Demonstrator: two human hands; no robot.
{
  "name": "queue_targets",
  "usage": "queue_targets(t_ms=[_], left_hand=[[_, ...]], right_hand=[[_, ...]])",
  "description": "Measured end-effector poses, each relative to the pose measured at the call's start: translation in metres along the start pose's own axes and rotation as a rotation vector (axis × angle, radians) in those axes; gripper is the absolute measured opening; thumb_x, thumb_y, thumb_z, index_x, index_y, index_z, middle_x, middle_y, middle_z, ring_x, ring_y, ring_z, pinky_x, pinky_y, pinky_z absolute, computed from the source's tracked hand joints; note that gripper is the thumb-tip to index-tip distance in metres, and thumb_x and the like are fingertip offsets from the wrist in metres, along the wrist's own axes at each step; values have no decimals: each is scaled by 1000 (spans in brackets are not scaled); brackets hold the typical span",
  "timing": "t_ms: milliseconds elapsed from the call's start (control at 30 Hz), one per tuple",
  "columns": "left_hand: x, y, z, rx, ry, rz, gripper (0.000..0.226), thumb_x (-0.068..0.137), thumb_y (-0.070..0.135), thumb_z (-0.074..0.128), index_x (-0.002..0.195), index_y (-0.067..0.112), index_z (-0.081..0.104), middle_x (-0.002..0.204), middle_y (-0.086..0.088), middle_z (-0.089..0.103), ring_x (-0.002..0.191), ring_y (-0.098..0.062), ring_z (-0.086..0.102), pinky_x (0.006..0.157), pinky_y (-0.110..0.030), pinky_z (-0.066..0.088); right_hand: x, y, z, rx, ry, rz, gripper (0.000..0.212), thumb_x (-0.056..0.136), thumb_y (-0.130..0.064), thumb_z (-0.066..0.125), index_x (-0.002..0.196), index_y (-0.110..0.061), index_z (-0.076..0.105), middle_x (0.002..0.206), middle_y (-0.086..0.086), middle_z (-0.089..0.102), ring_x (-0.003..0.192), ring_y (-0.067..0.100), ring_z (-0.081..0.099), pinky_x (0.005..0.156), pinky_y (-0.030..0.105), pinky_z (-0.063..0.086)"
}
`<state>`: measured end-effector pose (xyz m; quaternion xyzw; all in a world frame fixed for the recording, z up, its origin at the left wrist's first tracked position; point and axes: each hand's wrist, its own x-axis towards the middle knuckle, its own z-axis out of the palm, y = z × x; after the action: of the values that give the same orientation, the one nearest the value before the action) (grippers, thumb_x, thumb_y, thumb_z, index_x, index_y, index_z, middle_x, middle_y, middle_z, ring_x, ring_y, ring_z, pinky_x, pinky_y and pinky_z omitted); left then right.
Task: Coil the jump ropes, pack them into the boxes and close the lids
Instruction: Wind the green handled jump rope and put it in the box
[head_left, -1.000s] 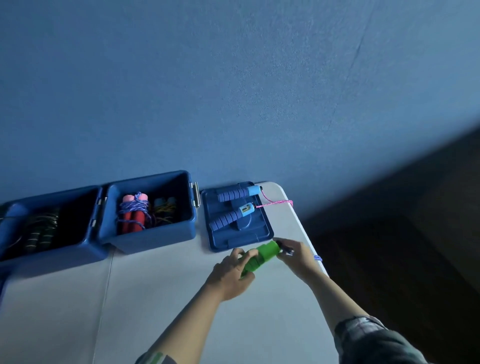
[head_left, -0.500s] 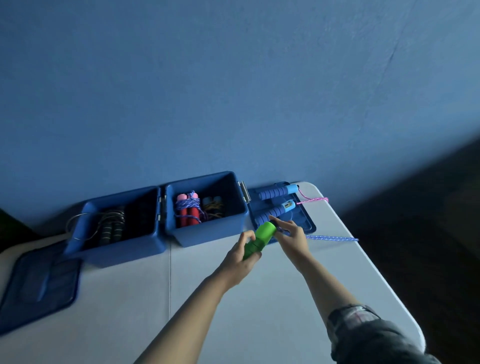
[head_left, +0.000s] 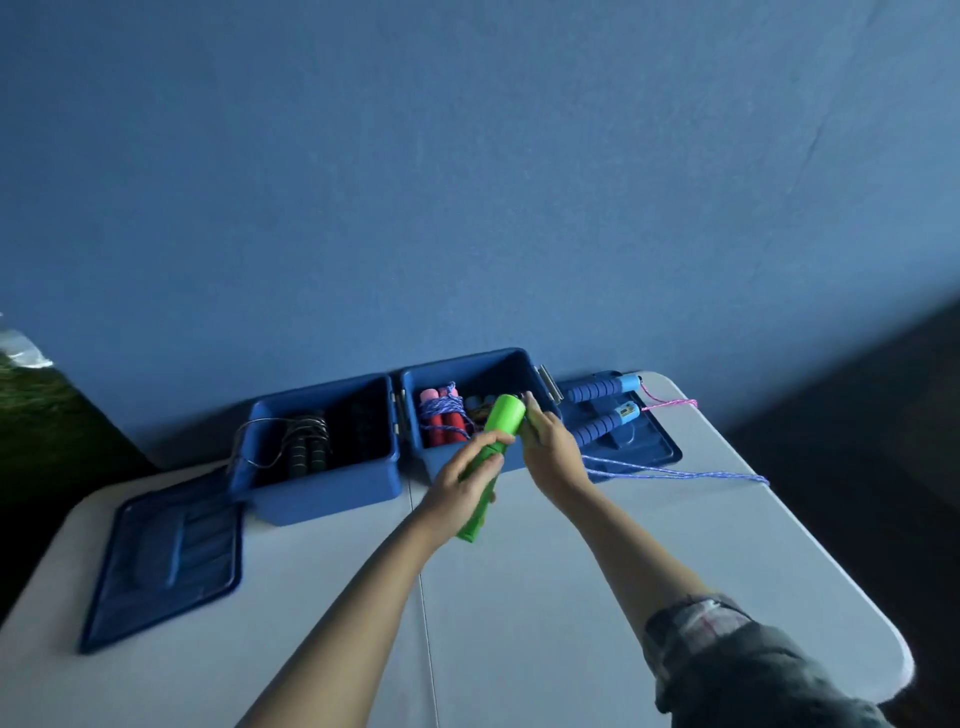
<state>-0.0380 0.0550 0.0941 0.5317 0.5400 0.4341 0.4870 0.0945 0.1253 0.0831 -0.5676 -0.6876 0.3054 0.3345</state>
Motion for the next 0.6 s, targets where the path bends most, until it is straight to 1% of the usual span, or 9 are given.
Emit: queue_targets(t_ms=[33,100,133,200,267,367,500,533,600], left_hand=[[0,5,-8,-35,42,-4,25,98,16,50,103,37,62,87,0,57,67,-19,56,53,-26,47],[4,15,-24,-133,146,-10,25,98,18,50,102,40,62,90,-7,60,64,-19,59,51,-28,49],[7,20,-32,-209,205,1,24,98,19,50,103,39,61,92,-11,62,64,-20,61,51,-29,51],[15,29,-50,-394,324,38,24,98,16,47,105,35,60,94,-11,66,69,-22,64,51,-32,54],[22,33,-65,-499,377,46,24,98,15,47,108,32,59,101,-12,66,79,-30,66,55,-36,56],[29,32,-69,-487,341,8,20,94,25,51,107,37,60,117,-25,59,95,-47,61,60,-43,55],[35,22,-68,-422,438,21,28,72,39,61,99,42,65,125,-23,58,107,-42,57,88,-60,48],[34,21,-67,-435,429,19,26,73,37,61,98,41,65,126,-23,57,110,-45,57,90,-64,46],[32,22,-60,-423,396,16,16,85,31,57,99,38,63,124,-23,57,99,-47,61,78,-65,51]], right_hand=[[-3,-9,4,-31,-24,-26,35,98,-14,40,131,-11,49,115,15,58,107,34,54,78,33,38],[-6,-21,12,-115,-65,-73,21,98,-18,37,109,-10,52,105,14,63,96,37,57,76,39,44],[-7,-23,15,-162,-99,-82,19,98,-20,37,104,-10,52,100,13,64,92,38,57,75,40,46],[-10,-26,19,-237,-182,-75,21,98,-24,38,102,-12,54,96,14,66,90,38,58,72,39,46],[-16,-27,25,-265,-276,-81,23,98,-25,39,107,-16,58,98,17,66,92,38,58,72,36,44],[-23,-29,34,-203,-397,-96,24,98,-24,40,108,-14,59,89,20,64,87,40,60,75,38,47],[-25,-33,38,-243,-413,-204,25,98,-30,39,103,-14,57,100,12,66,90,36,57,75,38,46],[-26,-33,37,-245,-414,-226,24,98,-29,39,101,-13,57,100,11,65,89,35,55,74,37,43],[-26,-30,36,-216,-419,-227,24,99,-25,40,100,-11,59,94,11,64,86,33,53,72,35,41]])
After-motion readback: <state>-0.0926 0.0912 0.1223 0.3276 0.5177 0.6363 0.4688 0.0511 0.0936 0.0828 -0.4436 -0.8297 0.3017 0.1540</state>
